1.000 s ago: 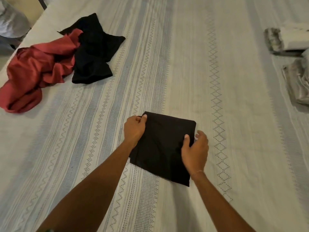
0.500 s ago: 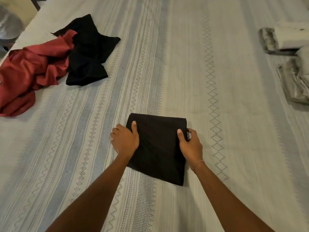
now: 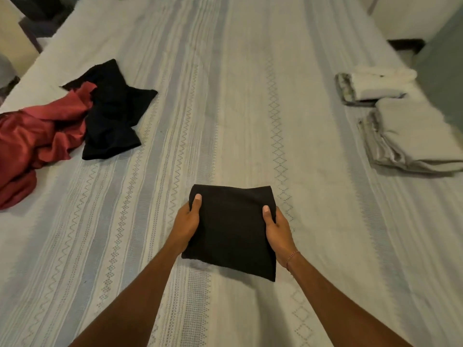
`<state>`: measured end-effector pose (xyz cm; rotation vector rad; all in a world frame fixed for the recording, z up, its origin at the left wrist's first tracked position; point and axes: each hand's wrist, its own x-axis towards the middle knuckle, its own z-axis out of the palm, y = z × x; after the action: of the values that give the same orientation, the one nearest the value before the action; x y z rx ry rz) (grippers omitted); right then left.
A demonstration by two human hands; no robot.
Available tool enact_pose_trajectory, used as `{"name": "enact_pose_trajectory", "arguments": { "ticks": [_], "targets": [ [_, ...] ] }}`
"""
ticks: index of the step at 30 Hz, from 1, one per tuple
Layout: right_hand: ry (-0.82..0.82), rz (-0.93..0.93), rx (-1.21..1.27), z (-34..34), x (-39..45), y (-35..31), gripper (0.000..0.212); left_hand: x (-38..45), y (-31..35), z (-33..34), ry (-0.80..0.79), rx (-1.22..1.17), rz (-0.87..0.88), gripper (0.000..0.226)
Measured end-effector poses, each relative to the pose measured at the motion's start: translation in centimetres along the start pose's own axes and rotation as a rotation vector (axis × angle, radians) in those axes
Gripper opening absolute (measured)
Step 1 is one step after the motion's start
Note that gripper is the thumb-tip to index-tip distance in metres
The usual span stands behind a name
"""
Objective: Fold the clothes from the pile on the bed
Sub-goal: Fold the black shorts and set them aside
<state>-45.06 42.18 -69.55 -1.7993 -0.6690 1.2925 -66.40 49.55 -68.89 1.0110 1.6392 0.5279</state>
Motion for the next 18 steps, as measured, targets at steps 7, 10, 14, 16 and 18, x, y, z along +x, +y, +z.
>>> {"name": "enact_pose_trajectory", "arguments": {
  "ticks": [7,10,14,16,18],
  "targets": [
    [0.019,-0.056,-0.004,-12.5,-0.4,-6.3,0.053,-3.8,9.3,8.8,-0.092,-0.043,0.011,0.090],
    [0.029,-0.086,0.041,-19.0,-0.1,-9.0,0.047,-5.5,14.1,13.9,-0.138,-0.081,0.010,0.074],
    [-0.023,-0.076,0.154,-26.7,1.3,-11.7,0.032,-6.8,19.3,20.1,-0.181,-0.077,0.056,0.071],
    [-0.038,-0.068,0.168,-31.3,2.6,-12.6,0.033,-7.7,22.2,24.0,-0.195,-0.059,0.101,0.068],
    [-0.013,-0.076,0.133,-35.1,3.9,-13.1,0.045,-8.5,24.2,27.6,-0.205,-0.040,0.123,0.070]
  ]
}}
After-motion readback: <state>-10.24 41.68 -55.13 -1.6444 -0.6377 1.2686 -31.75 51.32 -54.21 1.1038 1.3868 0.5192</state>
